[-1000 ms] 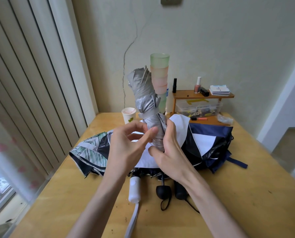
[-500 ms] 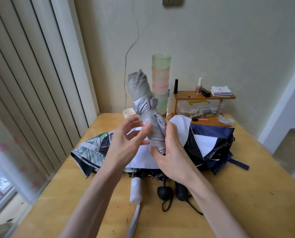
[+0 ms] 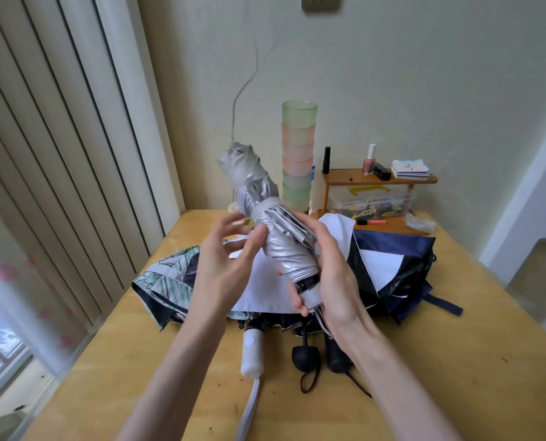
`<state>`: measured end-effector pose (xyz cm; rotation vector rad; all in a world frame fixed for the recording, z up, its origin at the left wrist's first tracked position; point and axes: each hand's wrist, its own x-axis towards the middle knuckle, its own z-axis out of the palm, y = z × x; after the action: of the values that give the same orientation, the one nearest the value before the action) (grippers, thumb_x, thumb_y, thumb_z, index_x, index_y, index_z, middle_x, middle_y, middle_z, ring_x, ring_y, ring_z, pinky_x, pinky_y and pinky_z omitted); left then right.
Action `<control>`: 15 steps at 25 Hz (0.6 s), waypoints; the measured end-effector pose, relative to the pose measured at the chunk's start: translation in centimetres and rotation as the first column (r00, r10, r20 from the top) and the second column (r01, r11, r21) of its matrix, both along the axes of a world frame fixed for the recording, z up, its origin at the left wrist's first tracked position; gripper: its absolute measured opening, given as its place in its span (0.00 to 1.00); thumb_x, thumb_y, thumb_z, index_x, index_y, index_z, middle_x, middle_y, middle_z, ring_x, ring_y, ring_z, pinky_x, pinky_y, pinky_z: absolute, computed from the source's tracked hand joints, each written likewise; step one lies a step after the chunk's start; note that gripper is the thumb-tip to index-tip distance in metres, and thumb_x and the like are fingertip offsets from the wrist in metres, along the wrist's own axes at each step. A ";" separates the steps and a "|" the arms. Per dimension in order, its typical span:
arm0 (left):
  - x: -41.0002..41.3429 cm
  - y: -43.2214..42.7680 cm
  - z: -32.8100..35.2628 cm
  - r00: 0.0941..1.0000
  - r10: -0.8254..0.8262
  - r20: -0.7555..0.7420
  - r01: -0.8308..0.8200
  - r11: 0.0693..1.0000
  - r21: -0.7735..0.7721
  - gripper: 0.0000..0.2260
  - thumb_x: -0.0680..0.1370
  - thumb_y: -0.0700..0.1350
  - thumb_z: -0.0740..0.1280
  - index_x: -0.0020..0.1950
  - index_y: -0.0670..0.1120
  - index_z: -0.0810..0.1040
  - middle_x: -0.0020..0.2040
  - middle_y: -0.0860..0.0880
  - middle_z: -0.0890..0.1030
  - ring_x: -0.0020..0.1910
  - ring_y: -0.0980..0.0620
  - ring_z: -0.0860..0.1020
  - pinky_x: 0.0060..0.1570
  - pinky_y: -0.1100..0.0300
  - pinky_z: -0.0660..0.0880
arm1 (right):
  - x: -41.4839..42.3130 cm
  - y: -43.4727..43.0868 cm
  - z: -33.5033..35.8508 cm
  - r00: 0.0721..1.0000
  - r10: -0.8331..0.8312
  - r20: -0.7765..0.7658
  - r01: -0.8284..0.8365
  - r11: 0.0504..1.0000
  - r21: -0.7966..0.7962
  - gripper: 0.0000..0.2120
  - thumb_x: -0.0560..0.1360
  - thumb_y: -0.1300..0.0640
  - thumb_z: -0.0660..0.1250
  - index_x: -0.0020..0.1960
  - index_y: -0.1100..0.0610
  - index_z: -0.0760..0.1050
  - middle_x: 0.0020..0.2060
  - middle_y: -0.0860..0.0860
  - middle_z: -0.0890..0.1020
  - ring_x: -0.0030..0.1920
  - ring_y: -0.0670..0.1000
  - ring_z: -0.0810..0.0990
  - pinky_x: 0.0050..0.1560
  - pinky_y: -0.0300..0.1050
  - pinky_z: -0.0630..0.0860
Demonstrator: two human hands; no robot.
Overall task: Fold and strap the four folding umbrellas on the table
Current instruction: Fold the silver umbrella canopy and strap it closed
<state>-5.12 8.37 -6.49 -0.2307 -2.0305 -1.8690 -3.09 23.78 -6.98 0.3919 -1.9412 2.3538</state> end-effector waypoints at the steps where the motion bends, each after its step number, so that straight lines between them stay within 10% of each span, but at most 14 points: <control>1: 0.4 0.5 0.1 0.994 0.104 -0.022 -0.104 0.995 0.006 0.19 0.75 0.59 0.73 0.59 0.48 0.80 0.47 0.51 0.83 0.43 0.57 0.81 0.44 0.60 0.76 | 0.0 0.0 -0.3 0.998 -0.059 -0.009 0.059 0.998 0.021 0.17 0.89 0.47 0.49 0.70 0.38 0.73 0.43 0.61 0.81 0.25 0.53 0.72 0.23 0.42 0.67; 6: 1.8 2.4 0.8 1.000 0.013 -0.026 -0.015 0.997 -0.071 0.10 0.75 0.55 0.77 0.45 0.48 0.86 0.39 0.53 0.85 0.29 0.54 0.78 0.37 0.61 0.75 | 0.0 -0.2 -0.4 0.988 -0.143 -0.048 0.146 0.987 0.065 0.15 0.90 0.49 0.51 0.71 0.38 0.71 0.54 0.44 0.84 0.41 0.50 0.79 0.26 0.43 0.71; 15: 1.4 1.5 0.4 0.964 -0.242 0.108 0.225 0.963 0.145 0.10 0.82 0.45 0.71 0.50 0.39 0.84 0.39 0.46 0.81 0.37 0.54 0.79 0.35 0.65 0.71 | 0.1 -0.3 -0.5 0.985 -0.170 0.024 0.170 0.985 -0.019 0.15 0.87 0.41 0.55 0.71 0.39 0.72 0.47 0.55 0.83 0.35 0.52 0.77 0.27 0.44 0.70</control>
<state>-3.77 9.89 -6.06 -0.3386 -2.0241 -2.2039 -2.99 23.48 -7.50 0.1907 -1.8751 2.2785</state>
